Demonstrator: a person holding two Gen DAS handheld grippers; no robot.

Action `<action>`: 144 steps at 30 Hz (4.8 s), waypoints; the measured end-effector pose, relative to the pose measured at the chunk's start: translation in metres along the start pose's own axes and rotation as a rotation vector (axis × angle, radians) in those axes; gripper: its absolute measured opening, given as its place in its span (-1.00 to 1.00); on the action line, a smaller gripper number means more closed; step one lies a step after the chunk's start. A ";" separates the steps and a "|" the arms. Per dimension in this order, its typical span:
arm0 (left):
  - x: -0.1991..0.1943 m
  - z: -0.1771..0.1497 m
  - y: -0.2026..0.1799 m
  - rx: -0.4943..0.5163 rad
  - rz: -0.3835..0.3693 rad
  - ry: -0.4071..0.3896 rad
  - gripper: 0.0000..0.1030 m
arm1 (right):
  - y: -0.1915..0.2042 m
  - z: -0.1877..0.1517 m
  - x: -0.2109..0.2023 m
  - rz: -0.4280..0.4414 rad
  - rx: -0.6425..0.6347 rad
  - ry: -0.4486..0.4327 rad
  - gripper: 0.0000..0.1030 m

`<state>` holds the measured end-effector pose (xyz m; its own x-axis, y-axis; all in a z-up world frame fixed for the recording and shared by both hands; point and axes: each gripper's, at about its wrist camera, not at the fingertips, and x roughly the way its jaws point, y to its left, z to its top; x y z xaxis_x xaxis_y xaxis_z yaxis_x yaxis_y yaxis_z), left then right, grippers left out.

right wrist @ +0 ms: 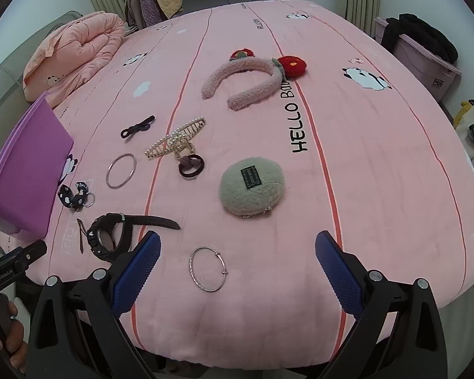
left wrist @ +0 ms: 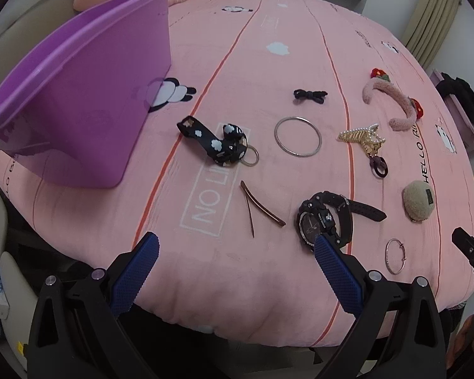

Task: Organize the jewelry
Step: 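Grasp the grey fluffy pouch with right tool while left grasps brown hair pin, then drop the grey pouch into the purple tub while left drops the pin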

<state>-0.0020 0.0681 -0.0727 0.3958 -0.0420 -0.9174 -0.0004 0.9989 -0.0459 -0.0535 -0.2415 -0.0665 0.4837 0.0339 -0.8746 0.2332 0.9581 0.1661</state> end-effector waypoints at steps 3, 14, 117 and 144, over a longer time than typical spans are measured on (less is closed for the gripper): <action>0.014 -0.005 -0.005 0.007 -0.020 0.035 0.88 | -0.009 0.000 0.009 -0.009 0.008 0.008 0.82; 0.063 0.007 0.001 -0.076 -0.026 0.114 0.88 | -0.030 0.007 0.036 -0.022 0.026 0.021 0.83; -0.127 0.095 0.130 -0.101 0.024 -0.361 -0.74 | 0.264 0.125 -0.061 0.517 -0.431 -0.212 0.05; -0.019 0.138 0.279 -0.205 0.123 -0.091 -0.60 | 0.515 0.131 0.066 0.452 -0.678 0.087 0.16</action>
<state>0.1169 0.3507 -0.0138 0.4625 0.0905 -0.8820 -0.2361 0.9714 -0.0241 0.2090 0.2169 0.0206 0.3349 0.4529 -0.8263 -0.5425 0.8097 0.2239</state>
